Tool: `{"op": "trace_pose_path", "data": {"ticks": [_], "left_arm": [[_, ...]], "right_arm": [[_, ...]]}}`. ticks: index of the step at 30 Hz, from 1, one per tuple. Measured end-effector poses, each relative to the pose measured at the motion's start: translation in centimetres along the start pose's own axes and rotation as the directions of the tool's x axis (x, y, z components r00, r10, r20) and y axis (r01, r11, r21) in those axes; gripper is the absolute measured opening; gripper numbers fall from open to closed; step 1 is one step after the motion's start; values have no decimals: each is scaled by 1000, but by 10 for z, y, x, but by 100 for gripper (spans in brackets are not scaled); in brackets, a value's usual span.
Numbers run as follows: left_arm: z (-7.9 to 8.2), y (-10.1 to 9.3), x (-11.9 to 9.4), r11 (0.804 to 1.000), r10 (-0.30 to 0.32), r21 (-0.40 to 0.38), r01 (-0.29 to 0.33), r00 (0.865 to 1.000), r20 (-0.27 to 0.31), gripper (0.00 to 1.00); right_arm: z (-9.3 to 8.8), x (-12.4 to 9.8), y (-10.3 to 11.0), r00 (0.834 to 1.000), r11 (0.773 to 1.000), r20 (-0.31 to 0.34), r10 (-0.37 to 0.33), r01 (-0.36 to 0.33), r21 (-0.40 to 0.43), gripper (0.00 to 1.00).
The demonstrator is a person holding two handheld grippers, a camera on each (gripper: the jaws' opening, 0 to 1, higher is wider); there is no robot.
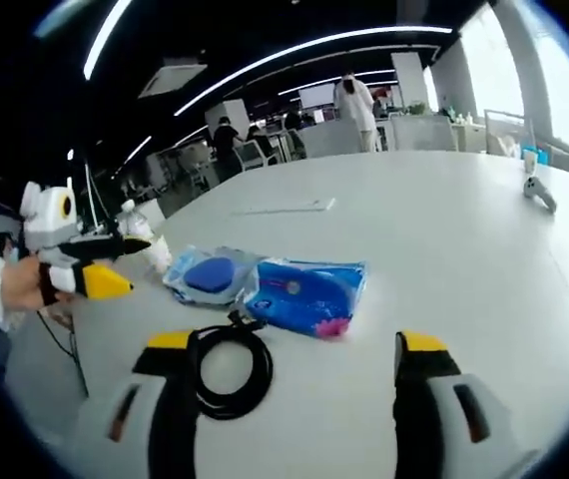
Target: Arrange the tabletop items into an orderly group along one side of the table until the central work area is clear of visible clutter.
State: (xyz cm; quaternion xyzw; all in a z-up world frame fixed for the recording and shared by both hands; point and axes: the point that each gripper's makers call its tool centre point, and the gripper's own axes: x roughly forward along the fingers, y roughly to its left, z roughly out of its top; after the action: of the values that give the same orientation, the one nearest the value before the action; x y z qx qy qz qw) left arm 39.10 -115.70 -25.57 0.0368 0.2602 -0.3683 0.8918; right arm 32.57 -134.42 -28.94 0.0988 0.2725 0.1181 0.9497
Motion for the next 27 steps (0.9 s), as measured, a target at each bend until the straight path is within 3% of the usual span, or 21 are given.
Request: {"op": "trace_pose_path", "data": {"ticks": [13, 27], "left_arm": [[-16, 50, -72, 999, 9, 39, -9, 1000, 4, 96], [-38, 108, -138, 998, 50, 30, -51, 999, 14, 96]], "right_arm": [[-22, -39, 46, 999, 999, -3, -53, 53, 9, 79], [-32, -71, 61, 994, 994, 6, -112, 112, 9, 79]]}}
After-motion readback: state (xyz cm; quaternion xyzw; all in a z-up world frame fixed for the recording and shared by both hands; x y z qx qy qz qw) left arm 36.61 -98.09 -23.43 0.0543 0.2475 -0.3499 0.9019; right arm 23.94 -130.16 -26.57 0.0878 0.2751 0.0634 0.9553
